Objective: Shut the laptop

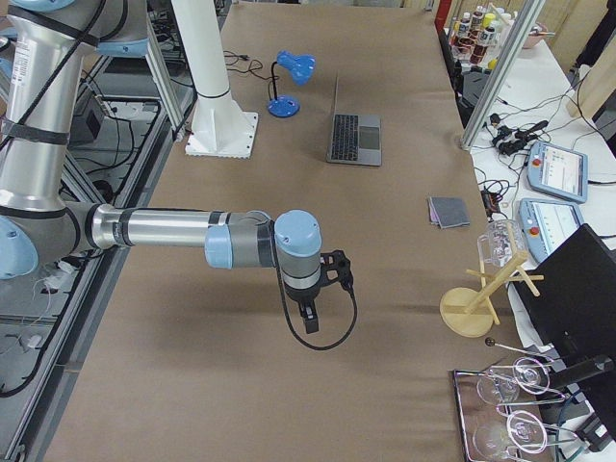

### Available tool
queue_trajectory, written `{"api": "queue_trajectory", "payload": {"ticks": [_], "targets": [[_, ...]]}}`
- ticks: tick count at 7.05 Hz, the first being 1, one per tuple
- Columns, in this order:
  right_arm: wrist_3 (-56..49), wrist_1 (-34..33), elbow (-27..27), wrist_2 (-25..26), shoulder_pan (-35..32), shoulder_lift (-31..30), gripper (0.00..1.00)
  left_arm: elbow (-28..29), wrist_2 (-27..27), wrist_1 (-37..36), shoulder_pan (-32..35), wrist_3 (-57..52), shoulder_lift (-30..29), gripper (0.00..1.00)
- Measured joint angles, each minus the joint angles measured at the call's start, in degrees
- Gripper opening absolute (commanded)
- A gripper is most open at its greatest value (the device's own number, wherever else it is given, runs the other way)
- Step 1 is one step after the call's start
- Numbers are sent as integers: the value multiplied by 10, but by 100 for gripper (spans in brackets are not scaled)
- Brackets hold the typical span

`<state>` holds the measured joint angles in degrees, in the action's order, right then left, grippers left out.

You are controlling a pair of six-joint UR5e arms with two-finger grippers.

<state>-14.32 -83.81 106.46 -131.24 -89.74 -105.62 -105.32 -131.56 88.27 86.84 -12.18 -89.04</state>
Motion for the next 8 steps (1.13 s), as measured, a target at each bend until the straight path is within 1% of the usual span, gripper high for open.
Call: {"api": "queue_trajectory", "payload": {"ticks": [1, 3, 4, 5, 7, 8], "targets": [[4, 30, 0, 1, 0, 2, 100, 1, 0, 12, 0, 1, -19, 98], [15, 56, 4, 3, 0, 18, 100, 31, 1, 91, 0, 15, -64, 98], [16, 65, 5, 3, 0, 22, 100, 41, -2, 124, 0, 23, -69, 98], [17, 77, 5, -1, 0, 23, 100, 43, -18, 142, -1, 29, -70, 98], [37, 94, 8, -42, 0, 24, 100, 38, -64, 153, -3, 49, -73, 98], [63, 96, 18, -65, 2, 24, 100, 35, -83, 159, -13, 79, -80, 98]]}}
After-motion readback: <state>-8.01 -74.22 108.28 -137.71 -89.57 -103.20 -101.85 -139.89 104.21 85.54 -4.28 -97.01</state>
